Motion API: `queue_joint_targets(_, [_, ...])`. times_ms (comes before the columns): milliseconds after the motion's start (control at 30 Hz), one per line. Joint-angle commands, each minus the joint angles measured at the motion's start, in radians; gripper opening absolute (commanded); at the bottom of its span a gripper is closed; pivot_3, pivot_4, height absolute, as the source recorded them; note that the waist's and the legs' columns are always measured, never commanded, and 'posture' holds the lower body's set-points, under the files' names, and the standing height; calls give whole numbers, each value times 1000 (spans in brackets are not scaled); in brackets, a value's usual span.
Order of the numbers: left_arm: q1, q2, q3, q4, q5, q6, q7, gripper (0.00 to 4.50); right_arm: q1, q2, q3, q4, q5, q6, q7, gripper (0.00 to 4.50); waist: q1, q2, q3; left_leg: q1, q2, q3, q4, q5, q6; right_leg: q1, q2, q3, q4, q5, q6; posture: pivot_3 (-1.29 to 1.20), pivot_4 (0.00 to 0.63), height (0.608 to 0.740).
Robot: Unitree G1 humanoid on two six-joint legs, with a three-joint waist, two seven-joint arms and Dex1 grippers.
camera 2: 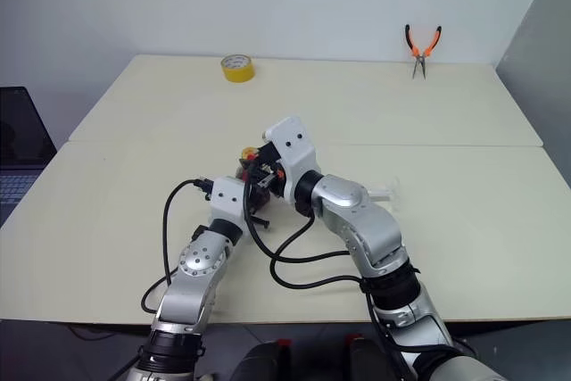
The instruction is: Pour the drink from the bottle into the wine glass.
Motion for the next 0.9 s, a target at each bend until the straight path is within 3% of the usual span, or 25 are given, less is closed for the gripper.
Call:
queue_joint_targets(33, [-18,2,5,-42,-3,-31,6,689,13,48,-49,-22,70,-40,23,1233,0,0,0,0,0,0,0,0,0,0,0,0,0,0,0,0,150,740])
queue_joint_targets(167, [-16,3,5,-43,-4,-31,5,686,39,106,-110,-19,172,-12,51,1232,0,0,0,0,0,0,0,0,0,0,0,0,0,0,0,0,150,740])
queue_joint_targets(367, [-13,2,6,-46,-4,-31,5,683,33,111,-124,-8,197,-13,46,1220,0,0,0,0,0,0,0,0,0,0,0,0,0,0,0,0,150,740])
queue_joint_targets(567, [-12,0,12,-51,-6,-25,10,683,66,-55,-25,-109,-6,-165,29,1220,1,0,0,0,0,0,0,0,0,0,0,0,0,0,0,0,150,740])
queue_joint_targets(900, [-15,-15,36,-57,-31,-6,20,683,366,-204,-145,-414,21,-181,2,1219,3,0,0,-1,0,0,0,0,0,0,0,0,-1,0,0,0,150,740])
